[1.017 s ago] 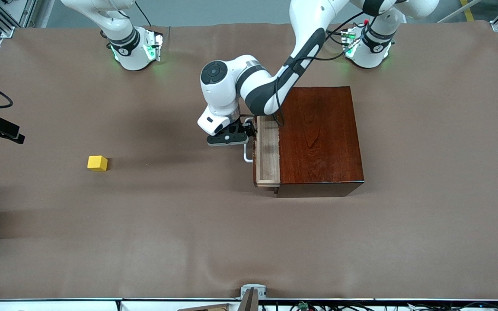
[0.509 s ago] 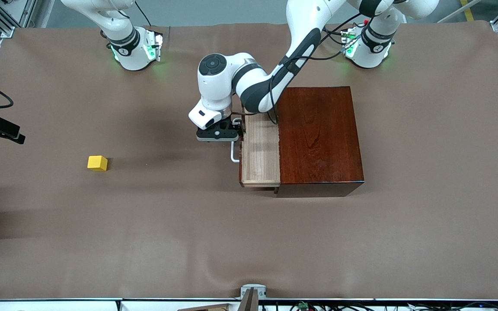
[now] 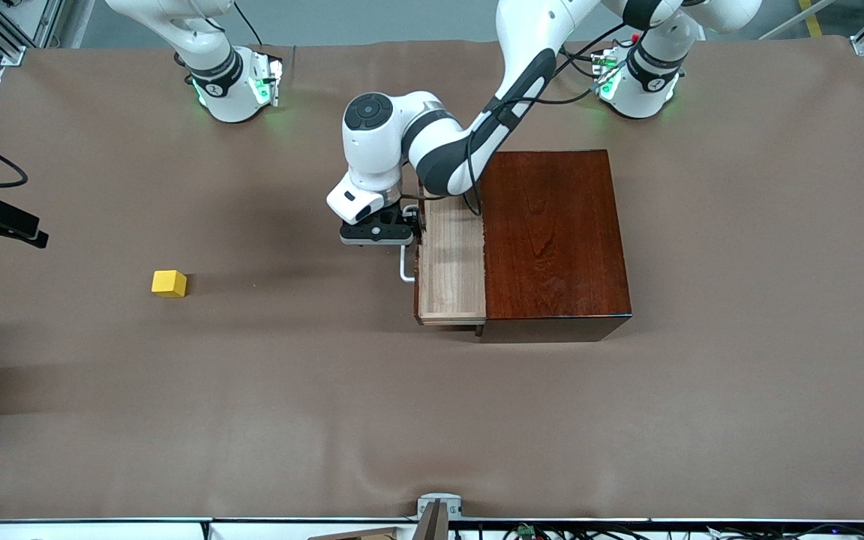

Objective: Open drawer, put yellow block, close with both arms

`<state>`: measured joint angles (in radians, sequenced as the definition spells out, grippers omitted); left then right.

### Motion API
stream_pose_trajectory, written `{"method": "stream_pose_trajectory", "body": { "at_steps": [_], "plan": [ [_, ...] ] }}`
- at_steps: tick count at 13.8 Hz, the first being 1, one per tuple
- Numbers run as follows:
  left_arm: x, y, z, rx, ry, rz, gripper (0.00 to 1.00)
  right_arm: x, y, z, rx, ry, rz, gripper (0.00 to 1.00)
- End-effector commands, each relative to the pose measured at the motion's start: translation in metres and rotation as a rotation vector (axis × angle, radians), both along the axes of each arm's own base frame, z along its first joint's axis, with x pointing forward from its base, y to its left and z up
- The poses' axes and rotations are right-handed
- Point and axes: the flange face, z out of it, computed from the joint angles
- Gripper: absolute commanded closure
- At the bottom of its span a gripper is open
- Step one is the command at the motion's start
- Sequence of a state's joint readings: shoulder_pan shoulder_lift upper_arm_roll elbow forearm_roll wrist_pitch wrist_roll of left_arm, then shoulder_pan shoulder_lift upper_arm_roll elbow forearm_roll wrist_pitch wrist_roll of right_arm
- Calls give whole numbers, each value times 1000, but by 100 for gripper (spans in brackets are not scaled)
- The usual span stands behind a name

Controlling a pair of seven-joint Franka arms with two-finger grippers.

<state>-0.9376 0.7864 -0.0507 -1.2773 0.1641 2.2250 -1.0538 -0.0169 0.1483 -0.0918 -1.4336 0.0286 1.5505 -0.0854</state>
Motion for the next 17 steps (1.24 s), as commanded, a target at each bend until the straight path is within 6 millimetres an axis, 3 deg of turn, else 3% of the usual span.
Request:
{"method": "stream_pose_trajectory", "body": {
  "at_steps": [1,4,6,8,10,13,16,17],
  "plan": [
    [-5,-21,17,-86,-39,-4,0,-7,-3,-11,3,41,34,0],
    [5,-12,48,-105,-58,17,0,-31,-18,-14,5,58,67,0],
    [6,-9,52,-89,-55,22,0,-51,-27,-22,16,80,53,0],
    [14,-2,73,-105,-70,36,0,-69,-42,-28,26,80,73,0],
    [41,29,114,-102,-76,93,0,-85,-46,-46,26,54,68,0],
    [92,93,173,-138,-76,210,0,-93,-39,-103,27,47,77,0],
    [129,152,197,-122,-65,282,0,-91,-29,-152,13,0,86,0],
    [139,175,202,-90,-47,276,0,-90,-28,-177,9,-8,86,0]
  ]
}}
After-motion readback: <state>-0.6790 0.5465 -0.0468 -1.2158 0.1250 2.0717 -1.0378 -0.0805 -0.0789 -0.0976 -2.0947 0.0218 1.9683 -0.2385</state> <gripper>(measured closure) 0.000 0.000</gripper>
